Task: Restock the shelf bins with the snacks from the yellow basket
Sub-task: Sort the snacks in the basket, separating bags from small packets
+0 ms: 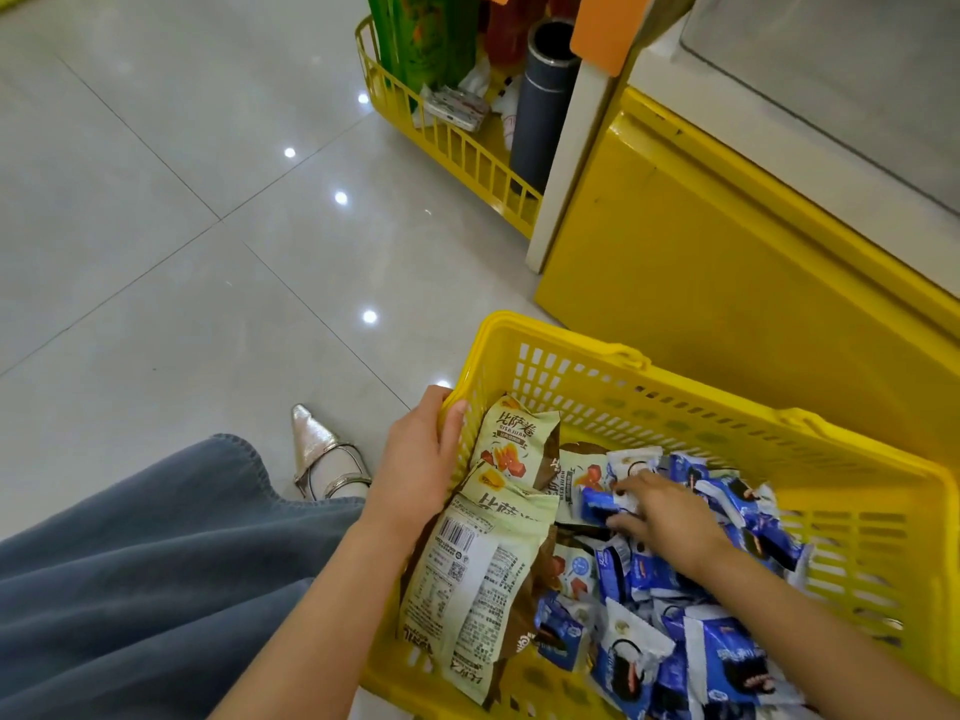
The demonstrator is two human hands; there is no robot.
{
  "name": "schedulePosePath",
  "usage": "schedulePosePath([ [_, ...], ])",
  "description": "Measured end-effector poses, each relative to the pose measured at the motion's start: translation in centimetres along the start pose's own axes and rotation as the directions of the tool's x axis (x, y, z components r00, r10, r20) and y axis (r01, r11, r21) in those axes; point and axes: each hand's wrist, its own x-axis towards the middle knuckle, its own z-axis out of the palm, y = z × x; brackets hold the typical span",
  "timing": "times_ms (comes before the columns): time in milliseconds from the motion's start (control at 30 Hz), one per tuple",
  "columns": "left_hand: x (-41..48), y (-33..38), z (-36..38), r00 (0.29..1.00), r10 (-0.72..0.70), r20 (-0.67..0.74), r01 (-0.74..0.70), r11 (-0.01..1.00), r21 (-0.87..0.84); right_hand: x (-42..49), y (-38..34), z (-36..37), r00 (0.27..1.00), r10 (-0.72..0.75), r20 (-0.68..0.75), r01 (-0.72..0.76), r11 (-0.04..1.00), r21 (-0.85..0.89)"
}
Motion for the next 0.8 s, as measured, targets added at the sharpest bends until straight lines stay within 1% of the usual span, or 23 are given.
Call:
schedulePosePath([
  [100,0.2,0.0,0.1,1.0,-0.003,-0.006,0.003,1.0,0.01,-1.5,1.3,-1.8,0.98,0.153,-0.125,-0.123,0.968,0.218],
  [167,0.2,-0.1,0.1,1.0,-0.002,-0.009,0.002,1.0,0.014,-2.5,2.8,-2.9,0.962,0.221,-0.162,-0.171,0.946,0.277],
  [200,0.2,-0.2,0.2,1.0,0.0,-0.011,0.0,1.0,0.012,-3.1,3.7,-3.4,0.958,0.241,-0.156,-0.198,0.948,0.25],
  [233,0.2,-0.3,0.2,1.0,0.001,-0.013,-0.001,1.0,0.006,-3.7,4.4,-3.8,0.955,0.264,-0.131,-0.239,0.954,0.178],
  [300,0.3,-0.4,0.2,1.0,0.002,-0.016,-0.002,1.0,-0.003,-4.6,5.0,-4.6,0.938,0.332,-0.1,-0.339,0.939,-0.063],
  [333,0.3,-0.5,0.3,1.0,0.004,-0.018,-0.004,1.0,-0.004,-4.9,5.0,-4.8,0.926,0.356,-0.126,-0.373,0.912,-0.172],
  [367,0.3,-0.5,0.3,1.0,0.008,-0.022,-0.008,1.0,-0.002,-5.0,4.6,-4.9,0.917,0.36,-0.175,-0.394,0.886,-0.244],
  [400,0.3,-0.5,0.3,1.0,0.011,-0.026,-0.011,1.0,0.0,-4.9,4.0,-5.0,0.912,0.336,-0.236,-0.394,0.878,-0.271],
  [433,0.3,-0.5,0.3,0.999,0.012,-0.031,-0.012,1.0,-0.001,-4.7,3.1,-5.0,0.913,0.29,-0.287,-0.366,0.894,-0.259],
  [467,0.3,-0.5,0.3,0.999,0.01,-0.034,-0.01,1.0,-0.004,-4.3,2.2,-4.9,0.921,0.227,-0.317,-0.301,0.931,-0.208],
  [500,0.3,-0.5,0.3,0.999,0.006,-0.036,-0.006,1.0,-0.005,-3.6,1.3,-4.7,0.936,0.159,-0.314,-0.206,0.971,-0.122],
  [533,0.3,-0.5,0.3,0.999,0.003,-0.035,-0.003,1.0,-0.008,-2.7,0.3,-4.5,0.95,0.1,-0.295,-0.106,0.994,-0.003],
  [567,0.2,-0.5,0.3,0.999,0.0,-0.032,0.0,1.0,-0.01,-1.8,-0.7,-4.2,0.966,0.057,-0.254,-0.029,0.993,0.112],
  [633,0.2,-0.5,0.4,1.0,-0.008,-0.028,0.008,1.0,-0.011,0.6,-2.5,-3.3,0.992,0.005,-0.125,0.029,0.964,0.263],
  [700,0.1,-0.4,0.3,1.0,-0.014,-0.025,0.014,1.0,-0.01,2.8,-3.7,-2.2,1.0,0.008,0.009,-0.01,0.946,0.323],
  [767,0.2,-0.4,0.2,1.0,-0.016,-0.027,0.016,1.0,-0.003,4.7,-4.2,-1.1,0.994,0.025,0.107,-0.057,0.95,0.307],
  [800,0.2,-0.4,0.2,1.0,-0.011,-0.029,0.012,1.0,0.011,5.4,-4.2,-0.8,0.991,0.029,0.134,-0.065,0.959,0.275],
])
